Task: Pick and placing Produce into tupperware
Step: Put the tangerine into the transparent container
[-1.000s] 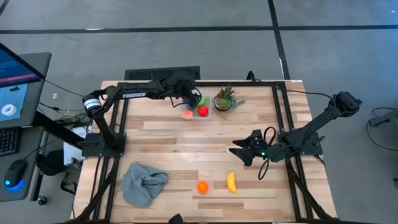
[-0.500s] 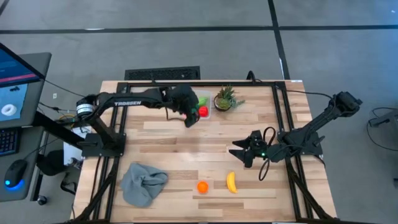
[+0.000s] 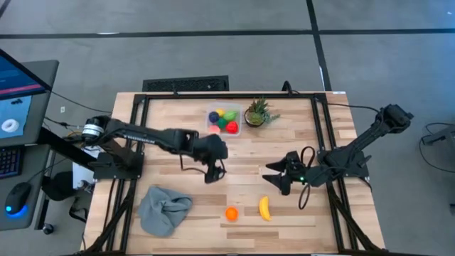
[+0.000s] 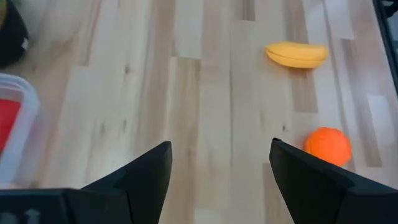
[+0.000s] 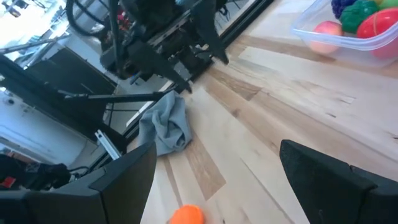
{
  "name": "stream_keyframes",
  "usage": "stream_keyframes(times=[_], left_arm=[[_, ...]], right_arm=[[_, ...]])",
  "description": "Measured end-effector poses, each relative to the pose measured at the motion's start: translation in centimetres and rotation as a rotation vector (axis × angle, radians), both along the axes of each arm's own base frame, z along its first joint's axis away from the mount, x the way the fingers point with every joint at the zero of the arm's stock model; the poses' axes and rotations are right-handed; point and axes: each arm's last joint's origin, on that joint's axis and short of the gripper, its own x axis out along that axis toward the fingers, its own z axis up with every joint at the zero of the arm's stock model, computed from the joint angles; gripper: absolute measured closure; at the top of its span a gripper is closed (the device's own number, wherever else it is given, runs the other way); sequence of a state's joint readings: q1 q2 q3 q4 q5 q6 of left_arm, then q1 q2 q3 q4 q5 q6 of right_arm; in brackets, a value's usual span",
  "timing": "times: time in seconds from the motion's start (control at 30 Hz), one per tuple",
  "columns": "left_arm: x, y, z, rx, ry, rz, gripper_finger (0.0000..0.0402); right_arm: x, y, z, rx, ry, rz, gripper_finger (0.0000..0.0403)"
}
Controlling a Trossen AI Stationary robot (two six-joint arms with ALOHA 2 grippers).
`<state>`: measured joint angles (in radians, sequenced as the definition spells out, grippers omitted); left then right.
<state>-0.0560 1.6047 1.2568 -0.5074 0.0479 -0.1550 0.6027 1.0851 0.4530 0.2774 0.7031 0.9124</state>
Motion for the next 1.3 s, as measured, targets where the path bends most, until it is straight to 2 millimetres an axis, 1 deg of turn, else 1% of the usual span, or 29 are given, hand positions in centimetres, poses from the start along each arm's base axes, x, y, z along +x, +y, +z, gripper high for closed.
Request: stream_keyframes(times=[0.17,0.33,0.43,0.57,0.67,0.77,0.83,0.9,1.0,1.07,1.17,1.23,1.3], left_arm=[[-0.4,-3.5,0.0,0.004,0.0,0.008,0.0143],[-1.2,-6.9,0.0,0.073,-0.023,0.038,0.0143],[-1.6,-8.9,0.2,0.122,-0.066,0.051,0.0143],[-2.2,-11.3,0.5,0.156,-0.133,0.021,0.0143],[-2.2,-12.9,0.1,0.149,-0.153,-0.03,0.0143],[-1.2,-14.1,-1.0,0.1,-0.178,-0.067,0.0143],[-0.6,-14.8,-2.2,0.051,-0.152,-0.09,0.0142],[0.6,-15.3,-3.1,0.02,-0.128,-0.078,0.0137],[1.7,-15.8,-4.2,0.043,-0.044,-0.049,0.0126],[2.5,-16.2,-4.5,0.065,-0.017,-0.044,0.0117],[4.0,-17.0,-5.1,0.099,0.006,-0.078,0.0102],[4.6,-17.3,-5.5,0.141,0.044,-0.109,0.0094],[5.4,-17.7,-5.6,0.157,0.048,-0.127,0.0087]], right_arm=[[-0.2,0.3,-0.1,-0.009,0.009,0.027,0.004],[-0.6,1.2,-0.2,-0.005,0.043,0.174,0.004],[-1.0,1.7,-0.6,0.0,0.088,0.23,0.004],[-1.5,2.0,-1.2,0.008,0.148,0.263,0.004],[-1.8,2.2,-1.4,0.004,0.177,0.293,0.004],[-1.9,2.3,-1.5,0.008,0.193,0.319,0.004],[-1.9,2.3,-1.6,0.011,0.201,0.331,0.004],[-2.0,2.4,-1.6,0.01,0.208,0.345,0.004],[-2.3,2.8,-1.5,0.014,0.202,0.372,0.004],[-2.6,3.2,-1.5,0.016,0.199,0.391,0.004],[-3.1,3.7,-1.7,0.032,0.215,0.413,0.004],[-3.5,4.0,-1.6,0.048,0.215,0.426,0.004],[-3.9,4.4,-1.7,0.056,0.228,0.441,0.004]])
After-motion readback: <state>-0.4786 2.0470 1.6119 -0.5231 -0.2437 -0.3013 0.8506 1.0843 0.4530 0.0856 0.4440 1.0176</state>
